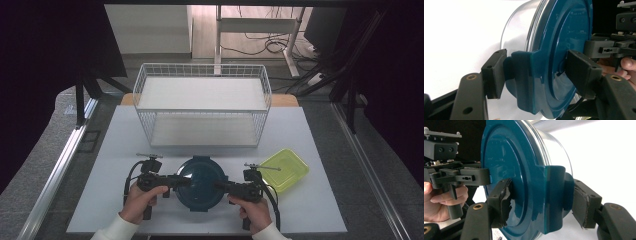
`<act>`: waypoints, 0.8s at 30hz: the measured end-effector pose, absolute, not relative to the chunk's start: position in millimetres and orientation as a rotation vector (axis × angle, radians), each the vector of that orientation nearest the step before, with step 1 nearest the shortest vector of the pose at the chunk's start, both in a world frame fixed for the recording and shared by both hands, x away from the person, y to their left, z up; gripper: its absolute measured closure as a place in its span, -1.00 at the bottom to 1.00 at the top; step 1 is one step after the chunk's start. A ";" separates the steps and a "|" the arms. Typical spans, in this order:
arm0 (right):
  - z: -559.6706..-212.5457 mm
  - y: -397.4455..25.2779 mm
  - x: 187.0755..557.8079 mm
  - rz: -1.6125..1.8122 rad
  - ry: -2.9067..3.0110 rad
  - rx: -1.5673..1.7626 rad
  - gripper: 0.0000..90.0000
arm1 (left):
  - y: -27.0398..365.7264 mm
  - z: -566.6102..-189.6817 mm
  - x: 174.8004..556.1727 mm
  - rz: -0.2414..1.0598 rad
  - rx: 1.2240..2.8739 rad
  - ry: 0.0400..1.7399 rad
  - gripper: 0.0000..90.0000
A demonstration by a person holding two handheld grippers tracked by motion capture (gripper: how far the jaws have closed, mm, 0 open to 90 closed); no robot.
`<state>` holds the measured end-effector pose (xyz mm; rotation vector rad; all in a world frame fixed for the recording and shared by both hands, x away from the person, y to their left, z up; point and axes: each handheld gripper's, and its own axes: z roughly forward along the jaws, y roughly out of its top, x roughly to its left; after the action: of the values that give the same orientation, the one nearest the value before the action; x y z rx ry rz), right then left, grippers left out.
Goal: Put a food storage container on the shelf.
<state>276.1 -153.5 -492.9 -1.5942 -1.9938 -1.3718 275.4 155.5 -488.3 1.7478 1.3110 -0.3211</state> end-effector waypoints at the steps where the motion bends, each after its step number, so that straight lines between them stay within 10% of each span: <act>1: -491.4 -153.5 275.9 -1.373 -1.998 -1.592 -0.16 | 155.8 -487.7 275.2 -0.319 1.750 1.307 -0.22; 24: -467.6 -151.1 285.5 -1.413 -2.038 -1.573 -0.17 | 158.2 -465.2 282.8 -0.275 1.732 1.269 -0.21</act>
<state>285.5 -151.1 -467.6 -1.5730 -2.0378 -1.4131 282.8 158.2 -465.2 1.7324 1.2686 -0.2751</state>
